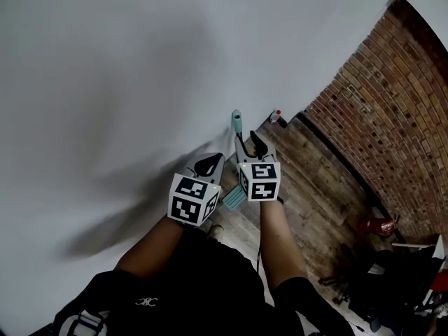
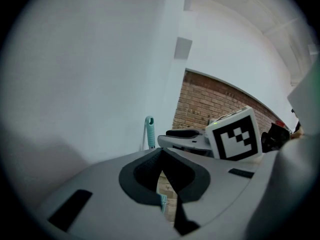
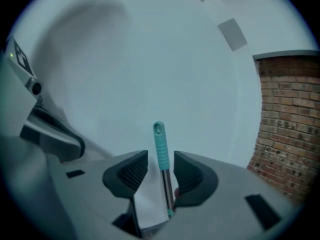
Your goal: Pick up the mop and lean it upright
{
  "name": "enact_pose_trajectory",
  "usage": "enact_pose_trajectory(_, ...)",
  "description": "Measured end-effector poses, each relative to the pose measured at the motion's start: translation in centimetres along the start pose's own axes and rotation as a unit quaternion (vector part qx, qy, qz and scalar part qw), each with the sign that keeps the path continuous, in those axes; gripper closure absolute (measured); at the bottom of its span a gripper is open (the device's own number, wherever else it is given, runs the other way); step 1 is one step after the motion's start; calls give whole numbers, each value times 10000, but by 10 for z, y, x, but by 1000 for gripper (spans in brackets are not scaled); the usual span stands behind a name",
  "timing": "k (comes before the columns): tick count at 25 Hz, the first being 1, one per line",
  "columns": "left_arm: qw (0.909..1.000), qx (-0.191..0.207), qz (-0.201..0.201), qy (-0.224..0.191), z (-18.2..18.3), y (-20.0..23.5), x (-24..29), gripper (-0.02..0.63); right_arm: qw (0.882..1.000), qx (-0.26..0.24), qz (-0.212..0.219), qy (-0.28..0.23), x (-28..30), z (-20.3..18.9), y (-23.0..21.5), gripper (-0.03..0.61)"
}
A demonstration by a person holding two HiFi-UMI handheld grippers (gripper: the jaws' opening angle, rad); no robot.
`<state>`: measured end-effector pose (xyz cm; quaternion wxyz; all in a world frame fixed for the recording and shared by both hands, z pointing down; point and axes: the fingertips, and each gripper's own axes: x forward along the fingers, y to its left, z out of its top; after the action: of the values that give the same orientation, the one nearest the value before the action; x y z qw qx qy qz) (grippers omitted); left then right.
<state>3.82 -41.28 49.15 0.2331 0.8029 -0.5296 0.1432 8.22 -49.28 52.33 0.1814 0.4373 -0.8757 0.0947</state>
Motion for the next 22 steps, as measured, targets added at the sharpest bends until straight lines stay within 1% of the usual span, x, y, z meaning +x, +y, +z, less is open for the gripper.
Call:
enact_pose_trajectory(3, 10000, -76, 0, 0, -2, 1, -2, 618, 9997, -81, 53, 211, 21, -6, 0, 419)
enact_pose_trajectory(5, 9999, -147, -34, 21, -2, 1, -3, 618, 9994, -176, -2, 307, 31, -8, -4, 419)
enact_pose_trajectory(7, 9999, -136, -21, 51, -1, 4, -4, 618, 9988, -300, -73, 368, 40, -6, -7, 419)
enact_pose_trajectory(11, 9999, -129, 7, 69, -5, 11, -10, 618, 9981, -433, -84, 441, 57, -2, -3, 422)
enact_pose_trajectory(13, 9999, -153, 6, 51, -6, 14, -12, 618, 9976, -519, -172, 429, 61, -1, -1, 465)
enact_pose_trajectory(17, 9998, -183, -21, 28, -7, 16, -12, 618, 9972, -568, -325, 365, 56, -3, 2, 468)
enact_pose_trajectory(19, 9999, -165, -43, 17, -5, 12, -12, 618, 9975, -536, -382, 263, 45, -4, -1, 468)
enact_pose_trajectory(22, 9999, -128, -99, -28, -3, 10, -11, 618, 9972, -462, -586, 49, 24, -6, -10, 469)
